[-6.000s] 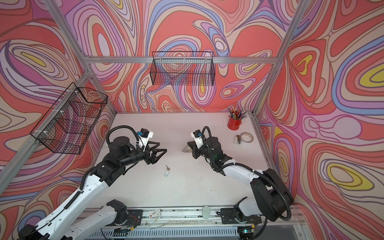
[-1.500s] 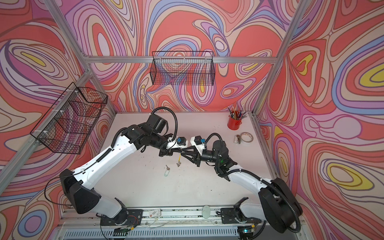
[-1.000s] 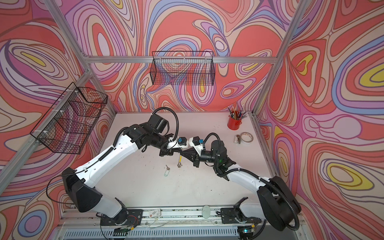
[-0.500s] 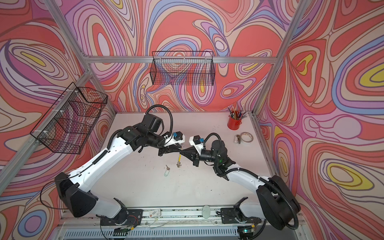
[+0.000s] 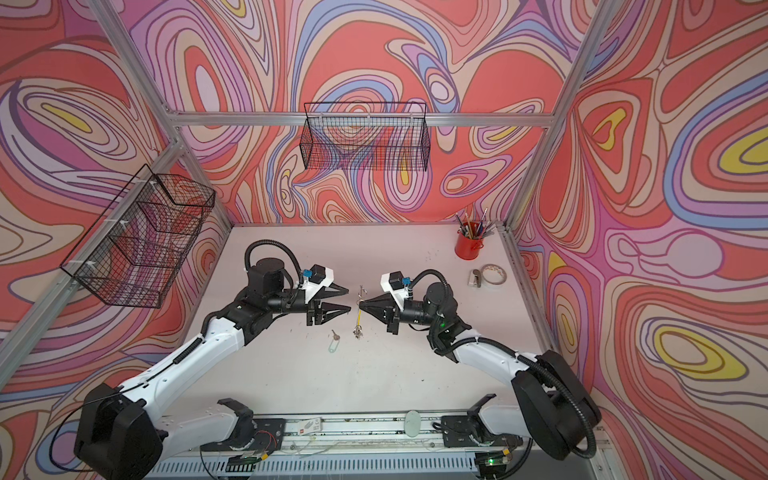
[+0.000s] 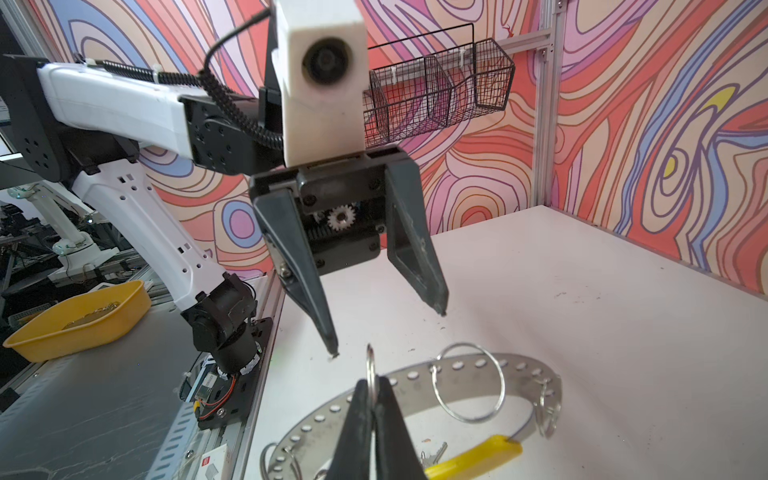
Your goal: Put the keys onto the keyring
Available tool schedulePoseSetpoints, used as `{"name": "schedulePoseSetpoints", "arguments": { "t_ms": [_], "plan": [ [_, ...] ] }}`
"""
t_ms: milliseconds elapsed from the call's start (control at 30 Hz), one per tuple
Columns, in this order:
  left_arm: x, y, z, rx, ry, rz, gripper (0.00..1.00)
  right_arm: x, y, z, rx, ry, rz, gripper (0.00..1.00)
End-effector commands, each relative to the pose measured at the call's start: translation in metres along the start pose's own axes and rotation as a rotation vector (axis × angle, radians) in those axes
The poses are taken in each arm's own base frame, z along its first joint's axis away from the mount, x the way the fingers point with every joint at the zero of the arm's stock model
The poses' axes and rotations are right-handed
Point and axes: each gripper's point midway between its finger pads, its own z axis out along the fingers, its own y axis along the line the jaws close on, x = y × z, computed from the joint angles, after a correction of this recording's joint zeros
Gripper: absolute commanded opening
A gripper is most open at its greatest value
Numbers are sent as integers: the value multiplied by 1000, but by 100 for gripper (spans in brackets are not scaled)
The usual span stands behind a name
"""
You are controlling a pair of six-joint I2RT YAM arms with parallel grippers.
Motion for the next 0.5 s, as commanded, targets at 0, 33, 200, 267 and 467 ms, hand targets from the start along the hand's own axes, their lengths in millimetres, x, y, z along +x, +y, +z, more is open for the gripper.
{"name": "schedulePoseSetpoints", "arguments": {
  "t_ms": [0,33,200,267,467],
  "plan": [
    [-33,2,2,22,-136,55,45,-4,10,-1,-42,-18,-25,0],
    [-32,2,4,26,-136,53,43,-4,10,0,-45,-17,-24,0],
    [-29,-3,14,62,-124,60,33,-3,9,1,-46,-12,-18,0],
    [-27,-7,17,83,-113,63,32,-2,8,1,-44,-12,-17,0],
    [-16,-15,18,114,-69,81,32,-1,8,1,-42,-9,-14,0]
  ]
}}
